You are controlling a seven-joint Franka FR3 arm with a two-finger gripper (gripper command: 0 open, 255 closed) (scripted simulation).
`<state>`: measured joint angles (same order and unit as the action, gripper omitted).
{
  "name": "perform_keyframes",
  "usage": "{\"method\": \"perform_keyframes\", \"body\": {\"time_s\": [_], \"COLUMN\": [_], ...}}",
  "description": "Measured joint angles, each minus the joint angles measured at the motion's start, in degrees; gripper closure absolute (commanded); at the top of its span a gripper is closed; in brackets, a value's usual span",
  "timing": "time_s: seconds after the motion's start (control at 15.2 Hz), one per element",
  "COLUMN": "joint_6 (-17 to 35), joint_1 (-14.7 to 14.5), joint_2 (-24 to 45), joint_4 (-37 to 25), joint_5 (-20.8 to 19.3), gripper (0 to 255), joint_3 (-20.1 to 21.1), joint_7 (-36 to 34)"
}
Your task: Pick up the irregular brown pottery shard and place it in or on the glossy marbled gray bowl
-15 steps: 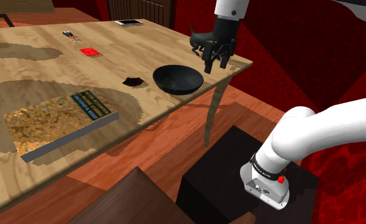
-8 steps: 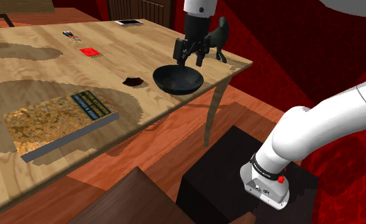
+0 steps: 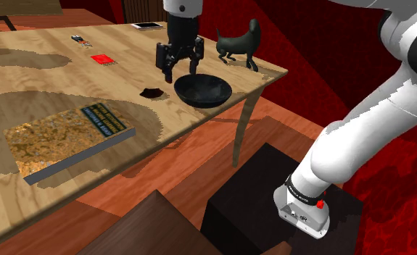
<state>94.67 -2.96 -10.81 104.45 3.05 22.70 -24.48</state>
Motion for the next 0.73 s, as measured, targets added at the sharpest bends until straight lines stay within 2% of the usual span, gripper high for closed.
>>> {"method": "perform_keyframes", "body": {"time_s": [0.4,0.73], "joint_6": [-0.7,2.2], "joint_1": [-3.0,-3.4], "joint_2": [13.7,15.3], "joint_4": [-13.7,-12.2], "joint_5": [-7.3,-8.3], "gripper": [0,0], "joint_3": [4.9,5.2], "joint_7": [-6.8,-7.5]}}
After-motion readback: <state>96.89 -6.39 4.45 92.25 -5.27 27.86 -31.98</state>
